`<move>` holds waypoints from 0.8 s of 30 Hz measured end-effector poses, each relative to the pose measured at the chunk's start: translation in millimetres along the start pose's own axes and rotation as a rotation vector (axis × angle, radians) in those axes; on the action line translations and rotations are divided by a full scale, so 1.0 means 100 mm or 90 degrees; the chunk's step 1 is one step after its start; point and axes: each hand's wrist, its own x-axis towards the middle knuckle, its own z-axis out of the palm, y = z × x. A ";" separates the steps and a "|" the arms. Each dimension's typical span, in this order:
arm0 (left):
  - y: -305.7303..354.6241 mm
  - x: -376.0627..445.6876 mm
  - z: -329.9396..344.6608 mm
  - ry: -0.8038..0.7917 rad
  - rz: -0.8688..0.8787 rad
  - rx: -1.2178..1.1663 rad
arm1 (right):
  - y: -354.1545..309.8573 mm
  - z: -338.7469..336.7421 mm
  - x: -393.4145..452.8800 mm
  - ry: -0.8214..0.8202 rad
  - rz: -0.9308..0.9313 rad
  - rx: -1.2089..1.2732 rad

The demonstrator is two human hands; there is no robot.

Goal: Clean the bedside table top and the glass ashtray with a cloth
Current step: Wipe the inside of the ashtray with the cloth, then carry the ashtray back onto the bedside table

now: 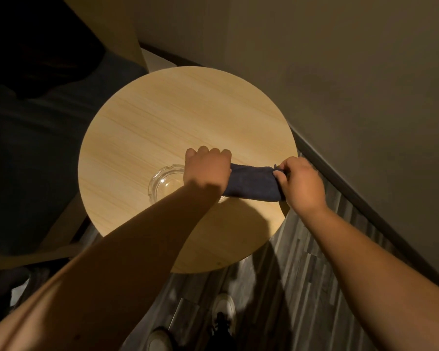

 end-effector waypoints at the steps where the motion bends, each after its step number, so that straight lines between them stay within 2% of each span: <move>1: -0.01 0.00 0.00 -0.003 -0.004 0.005 | 0.01 0.00 -0.01 0.002 0.001 -0.020; 4: -0.07 -0.05 0.00 0.023 0.005 0.013 | 0.01 -0.03 -0.05 0.007 0.011 -0.068; 8: -0.38 -0.33 0.00 0.159 0.005 -0.094 | -0.18 -0.12 -0.23 0.051 -0.024 -0.041; 10: -0.58 -0.52 -0.01 0.208 -0.029 -0.146 | -0.40 -0.10 -0.34 0.035 -0.068 -0.011; 12: -0.80 -0.70 -0.03 0.186 -0.044 -0.200 | -0.67 -0.05 -0.40 -0.020 -0.116 0.015; 16: -1.27 -1.02 0.01 0.064 -0.011 -0.286 | -1.15 0.11 -0.44 -0.171 -0.190 0.009; 19: -1.44 -1.12 0.09 0.053 0.055 -0.262 | -1.31 0.27 -0.50 -0.152 -0.278 -0.022; 22: -1.51 -1.14 0.20 0.058 0.114 -0.205 | -1.27 0.46 -0.51 -0.175 -0.284 -0.064; 24: -1.53 -1.12 0.30 0.048 0.107 -0.162 | -1.23 0.51 -0.52 -0.178 -0.284 -0.098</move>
